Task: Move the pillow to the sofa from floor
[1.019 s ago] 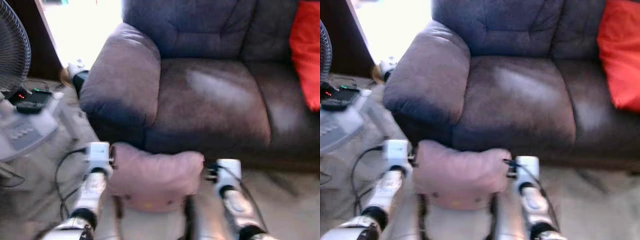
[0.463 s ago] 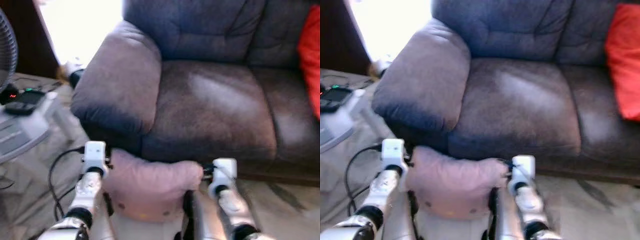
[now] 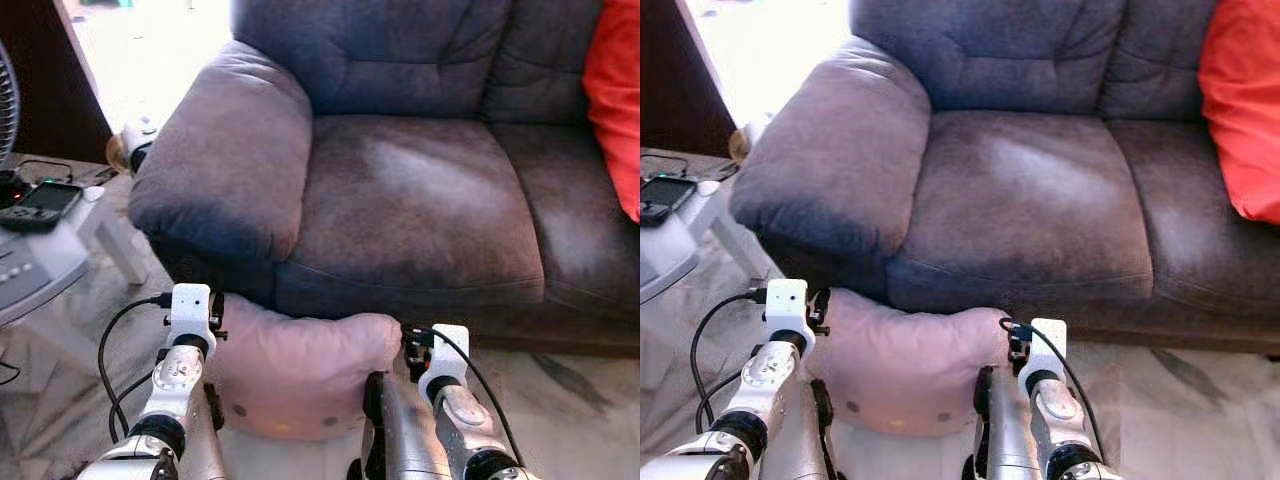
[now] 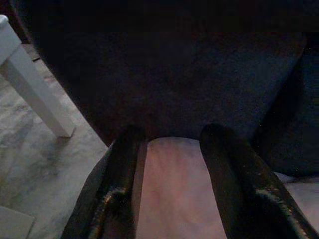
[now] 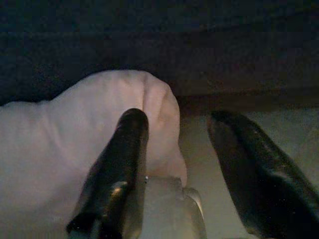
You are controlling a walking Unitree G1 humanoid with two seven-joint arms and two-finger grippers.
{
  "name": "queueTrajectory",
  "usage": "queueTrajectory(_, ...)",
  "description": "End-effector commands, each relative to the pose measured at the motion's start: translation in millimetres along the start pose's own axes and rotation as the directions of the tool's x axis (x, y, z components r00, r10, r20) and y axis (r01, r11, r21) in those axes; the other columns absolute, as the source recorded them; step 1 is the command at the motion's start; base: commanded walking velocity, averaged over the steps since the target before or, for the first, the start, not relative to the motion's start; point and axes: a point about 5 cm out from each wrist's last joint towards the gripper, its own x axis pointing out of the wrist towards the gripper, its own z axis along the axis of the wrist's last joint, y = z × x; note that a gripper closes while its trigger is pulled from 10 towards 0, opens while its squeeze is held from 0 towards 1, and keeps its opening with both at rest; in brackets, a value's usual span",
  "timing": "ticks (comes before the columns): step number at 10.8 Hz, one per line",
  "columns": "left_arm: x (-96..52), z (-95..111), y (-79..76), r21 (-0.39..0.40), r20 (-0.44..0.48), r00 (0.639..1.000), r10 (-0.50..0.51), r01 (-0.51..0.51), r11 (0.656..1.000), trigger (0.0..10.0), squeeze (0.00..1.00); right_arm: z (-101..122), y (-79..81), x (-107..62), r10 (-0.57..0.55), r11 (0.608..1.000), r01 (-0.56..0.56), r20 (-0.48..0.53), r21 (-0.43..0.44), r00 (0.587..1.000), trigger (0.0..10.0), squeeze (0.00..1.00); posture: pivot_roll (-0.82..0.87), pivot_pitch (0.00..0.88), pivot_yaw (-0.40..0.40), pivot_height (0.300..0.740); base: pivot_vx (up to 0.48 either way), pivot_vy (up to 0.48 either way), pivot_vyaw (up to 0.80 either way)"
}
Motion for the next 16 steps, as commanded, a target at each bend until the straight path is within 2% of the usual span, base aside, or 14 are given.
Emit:
queueTrajectory(1,-3.2,-7.5,-1.8,0.009,-0.036,0.999,-0.016,0.016,1.0,10.0,0.0,-0.7,-2.2,0.1,-0.003,0.999,0.004,-0.012,0.038,1.0,10.0,1.0,0.09,0.095,-0.078,0.494,0.0,0.0,0.0)
queueTrajectory(2,-3.3,-7.8,-1.7,0.01,-0.038,0.999,-0.017,0.018,1.0,10.0,0.0,0.4,0.4,0.8,0.039,0.996,-0.038,-0.008,0.084,0.999,10.0,1.0,0.09,0.089,-0.078,0.494,0.0,0.0,0.0)
queueTrajectory(4,-3.6,-8.8,-0.9,0.013,-0.045,0.999,-0.017,0.018,1.0,10.0,0.0,1.0,4.0,2.0,0.085,0.995,-0.084,-0.03,0.058,0.996,10.0,1.0,0.09,0.078,-0.078,0.494,0.0,0.0,0.0)
queueTrajectory(5,-4.0,-9.2,-2.3,0.008,-0.044,0.999,-0.023,0.023,1.0,10.0,0.0,2.9,6.0,3.0,0.108,0.992,-0.105,-0.032,0.074,0.994,10.0,1.0,0.09,0.07,-0.077,0.494,0.0,0.0,0.0)
queueTrajectory(8,-5.0,-9.6,-2.5,0.005,-0.038,0.999,-0.032,0.032,0.999,10.0,0.0,9.0,3.6,5.2,0.107,0.993,-0.105,-0.027,0.062,0.994,10.0,1.0,0.09,0.06,-0.077,0.494,0.0,0.0,0.0)
queueTrajectory(9,-2.5,-4.2,-1.5,0.002,-0.018,0.999,-0.035,0.035,0.999,10.0,0.0,15.5,1.7,7.5,0.099,0.994,-0.098,-0.02,0.04,0.995,10.0,0.0,0.1,0.074,-0.078,0.494,0.0,0.0,0.0)
queueTrajectory(10,-1.0,-0.7,-0.3,-0.006,-0.003,1.0,-0.029,0.029,1.0,10.0,0.0,20.6,0.8,9.0,0.097,0.994,-0.096,-0.009,0.042,0.995,10.0,0.0,0.1,0.095,-0.081,0.494,0.0,0.0,0.0)
queueTrajectory(12,3.7,18.3,2.1,-0.031,0.096,0.995,-0.014,0.017,0.999,10.0,0.0,36.1,0.7,13.6,0.109,0.994,-0.11,0.022,0.027,0.994,10.0,0.0,0.1,0.137,-0.084,0.494,0.0,0.0,0.0)
queueTrajectory(16,4.9,54.6,2.1,-0.044,0.26,0.965,-0.015,0.027,0.999,10.0,0.0,46.1,-4.7,16.0,0.093,0.996,-0.093,0.029,0.0,0.995,10.0,0.0,0.11,0.244,-0.09,0.494,0.0,0.0,0.0)
